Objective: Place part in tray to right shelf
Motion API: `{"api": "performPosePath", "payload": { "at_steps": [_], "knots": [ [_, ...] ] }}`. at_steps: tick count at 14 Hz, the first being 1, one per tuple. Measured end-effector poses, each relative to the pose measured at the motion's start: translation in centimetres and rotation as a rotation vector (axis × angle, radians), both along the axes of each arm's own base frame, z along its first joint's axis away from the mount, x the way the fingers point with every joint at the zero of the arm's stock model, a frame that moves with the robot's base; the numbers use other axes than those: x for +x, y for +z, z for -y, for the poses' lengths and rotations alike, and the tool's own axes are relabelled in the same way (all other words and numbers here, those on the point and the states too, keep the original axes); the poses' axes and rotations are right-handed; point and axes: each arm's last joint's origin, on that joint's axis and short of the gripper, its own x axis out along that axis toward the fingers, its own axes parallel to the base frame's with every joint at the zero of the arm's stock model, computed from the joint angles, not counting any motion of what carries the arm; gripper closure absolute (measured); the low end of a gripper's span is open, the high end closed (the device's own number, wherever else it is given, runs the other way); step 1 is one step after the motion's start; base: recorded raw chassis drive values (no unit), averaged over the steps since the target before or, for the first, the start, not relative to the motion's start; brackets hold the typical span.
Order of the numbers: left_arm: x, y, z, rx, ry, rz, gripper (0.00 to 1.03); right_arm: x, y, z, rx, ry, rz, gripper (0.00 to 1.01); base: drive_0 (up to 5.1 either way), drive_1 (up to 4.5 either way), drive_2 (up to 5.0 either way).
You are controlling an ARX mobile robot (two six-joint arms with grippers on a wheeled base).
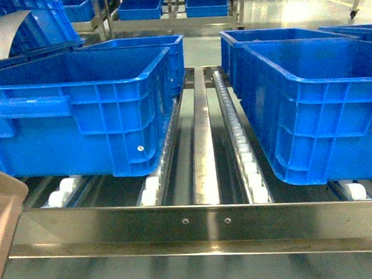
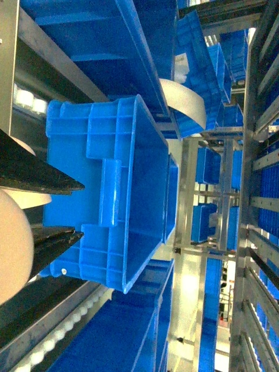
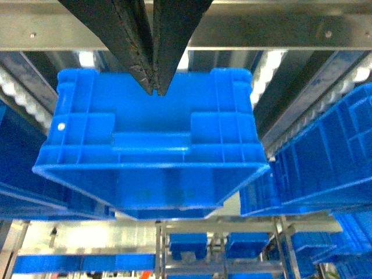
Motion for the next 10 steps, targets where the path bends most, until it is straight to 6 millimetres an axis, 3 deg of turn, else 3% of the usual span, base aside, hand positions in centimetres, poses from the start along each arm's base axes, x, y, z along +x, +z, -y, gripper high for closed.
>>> {"api": "performPosePath", "payload": {
  "at_steps": [4,6,10],
  "knots": [
    [-1.3,-0.9,0.0,0.004,-0.005,-0.018,0.90,-0.5,-0.3,0.0,0.002,0.000,-0.008,0.99,0.0,0.00,0.0],
    [-1.3,-0.8,0.0,0.003,-0.001,-0.019,0.90,-1.6,-0.4,0.0,0.005,-0.002,0.006,0.99,0.0,0.00,0.0],
    [-1.3,-0.8,0.0,0.003,-0.001,-0.018,0.90,-1.6,-0.6,0.0,0.006,0.000,-0.012,0.99,0.0,0.00,0.0]
  ]
}}
